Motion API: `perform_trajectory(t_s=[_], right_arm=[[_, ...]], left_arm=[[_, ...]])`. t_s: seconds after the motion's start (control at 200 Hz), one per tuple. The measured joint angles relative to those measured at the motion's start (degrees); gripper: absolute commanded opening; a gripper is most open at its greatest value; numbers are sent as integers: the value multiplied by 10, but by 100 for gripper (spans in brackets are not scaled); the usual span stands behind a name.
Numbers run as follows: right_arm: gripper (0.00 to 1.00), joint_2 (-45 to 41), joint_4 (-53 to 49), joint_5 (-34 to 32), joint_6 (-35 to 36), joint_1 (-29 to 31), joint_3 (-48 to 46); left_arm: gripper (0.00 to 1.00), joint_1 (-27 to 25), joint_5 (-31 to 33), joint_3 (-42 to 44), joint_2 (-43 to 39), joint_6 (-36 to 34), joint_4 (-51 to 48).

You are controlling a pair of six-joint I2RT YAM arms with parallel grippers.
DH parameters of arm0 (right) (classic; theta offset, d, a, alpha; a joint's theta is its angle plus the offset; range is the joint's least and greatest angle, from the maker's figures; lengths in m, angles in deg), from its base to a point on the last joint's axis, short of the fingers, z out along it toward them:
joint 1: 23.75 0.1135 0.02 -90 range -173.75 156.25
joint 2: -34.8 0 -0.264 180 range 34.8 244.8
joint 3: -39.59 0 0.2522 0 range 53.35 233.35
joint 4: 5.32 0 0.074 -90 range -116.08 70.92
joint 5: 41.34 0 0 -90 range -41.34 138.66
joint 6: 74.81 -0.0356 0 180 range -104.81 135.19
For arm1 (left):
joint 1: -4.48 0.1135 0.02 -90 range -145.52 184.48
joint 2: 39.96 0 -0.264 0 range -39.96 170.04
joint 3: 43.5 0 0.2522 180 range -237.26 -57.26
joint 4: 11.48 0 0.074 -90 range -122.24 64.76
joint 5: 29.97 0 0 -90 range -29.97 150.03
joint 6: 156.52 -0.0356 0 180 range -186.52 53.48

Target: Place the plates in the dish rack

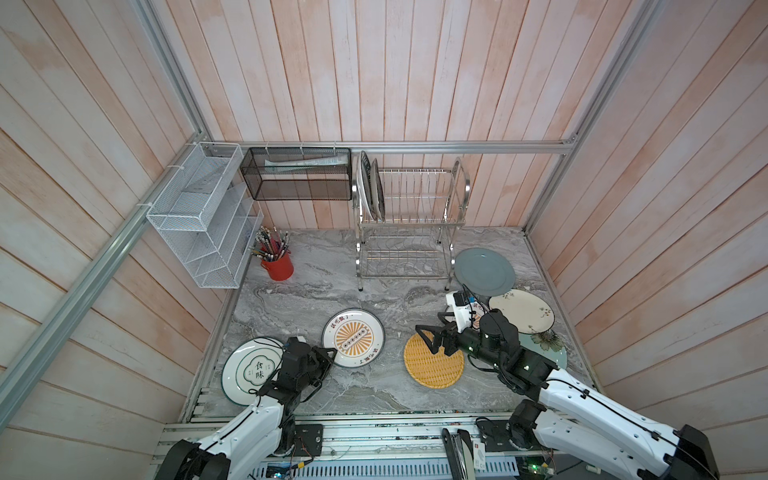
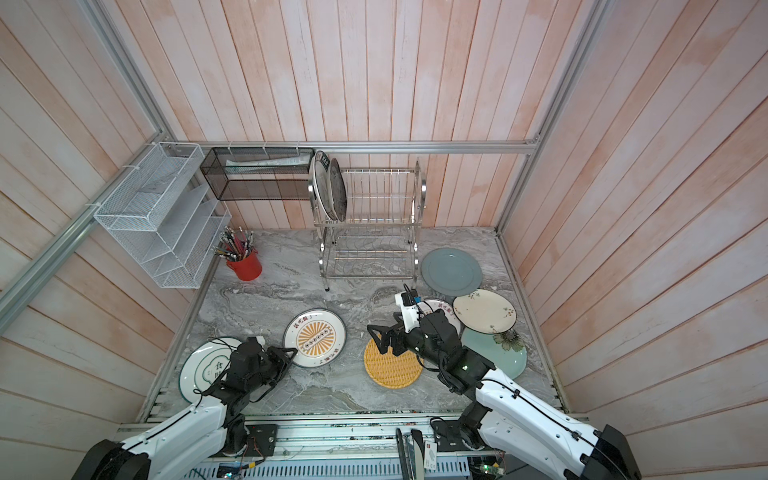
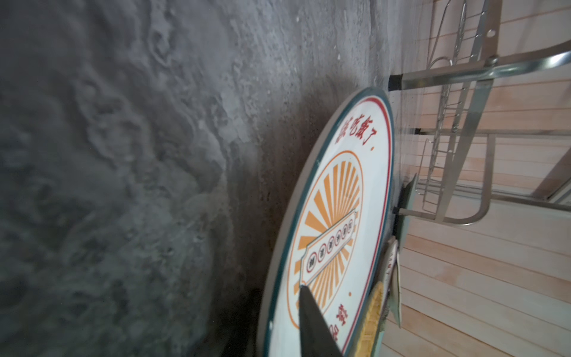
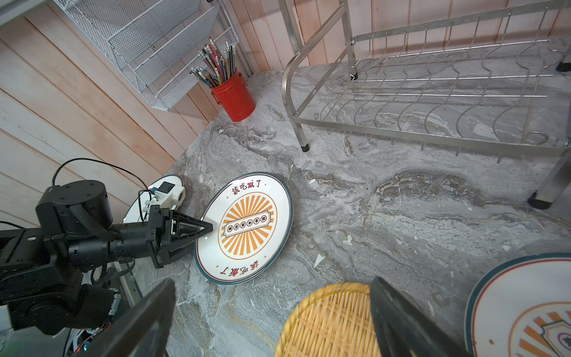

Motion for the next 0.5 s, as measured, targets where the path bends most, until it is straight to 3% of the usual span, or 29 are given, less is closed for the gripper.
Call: perform_trajectory(t_s=[0.08,0.27,0.5], right_arm=[[98,0,8,-2,0,0,-11],[98,8,19,-30,3,0,-23],[98,45,26,-85,49,8,-7]], left_arm=[[0,0,-1,0,11,-8,13],[0,2,-2,-15,10,-24,0],[0,2,0,-73,-42,-63,-141]])
